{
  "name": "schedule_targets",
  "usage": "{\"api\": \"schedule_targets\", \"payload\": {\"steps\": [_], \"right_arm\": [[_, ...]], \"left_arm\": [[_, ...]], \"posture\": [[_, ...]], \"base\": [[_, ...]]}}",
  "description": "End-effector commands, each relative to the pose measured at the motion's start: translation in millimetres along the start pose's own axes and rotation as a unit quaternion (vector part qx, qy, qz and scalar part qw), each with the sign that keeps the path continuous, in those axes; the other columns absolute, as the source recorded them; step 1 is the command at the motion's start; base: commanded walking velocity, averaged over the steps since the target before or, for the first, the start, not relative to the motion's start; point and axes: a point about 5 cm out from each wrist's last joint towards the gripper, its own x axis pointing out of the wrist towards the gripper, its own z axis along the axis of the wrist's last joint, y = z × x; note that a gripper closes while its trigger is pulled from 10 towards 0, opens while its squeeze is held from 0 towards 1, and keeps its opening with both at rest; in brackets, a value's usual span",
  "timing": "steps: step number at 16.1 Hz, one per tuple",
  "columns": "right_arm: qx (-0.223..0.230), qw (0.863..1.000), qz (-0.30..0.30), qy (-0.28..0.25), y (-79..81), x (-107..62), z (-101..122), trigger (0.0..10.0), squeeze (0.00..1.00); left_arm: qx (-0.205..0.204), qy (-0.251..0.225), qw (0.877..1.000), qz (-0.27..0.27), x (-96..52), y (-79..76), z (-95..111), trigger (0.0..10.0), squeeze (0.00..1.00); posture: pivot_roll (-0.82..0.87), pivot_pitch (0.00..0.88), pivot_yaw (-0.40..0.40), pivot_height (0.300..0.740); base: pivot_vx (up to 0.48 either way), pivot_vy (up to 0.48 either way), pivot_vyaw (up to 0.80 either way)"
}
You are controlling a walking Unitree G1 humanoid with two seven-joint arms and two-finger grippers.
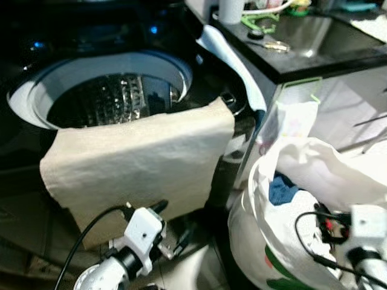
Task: Clothes washing
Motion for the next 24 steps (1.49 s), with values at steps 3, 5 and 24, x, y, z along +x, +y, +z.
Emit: {"api": "schedule_targets", "payload": {"steps": [3,5,24], "right_arm": [[-0.038,0.994,-0.002,0.1,-7.2,0.7,-30.5,10.0,0.0],[-0.027,0.996,0.038,0.07,1.3,22.7,-21.6,10.0,0.0],[-0.068,0.964,0.128,0.223,14.8,84.2,-67.2,10.0,0.0]], "left_arm": [[0.002,-0.015,1.0,0.018,6.2,5.9,3.3,10.0,0.0],[-0.007,-0.032,0.999,0.0,12.7,4.5,11.2,10.0,0.0],[-0.011,-0.022,0.998,-0.057,1.1,3.5,30.3,10.0,0.0]], "posture": [[-0.06,0.089,0.021,0.74],[-0.07,0.095,0.038,0.74],[0.02,0.125,0.075,0.74]], "base": [[0.0,0.0,0.0],[0.0,0.0,0.0],[0.0,0.0,0.0]]}}
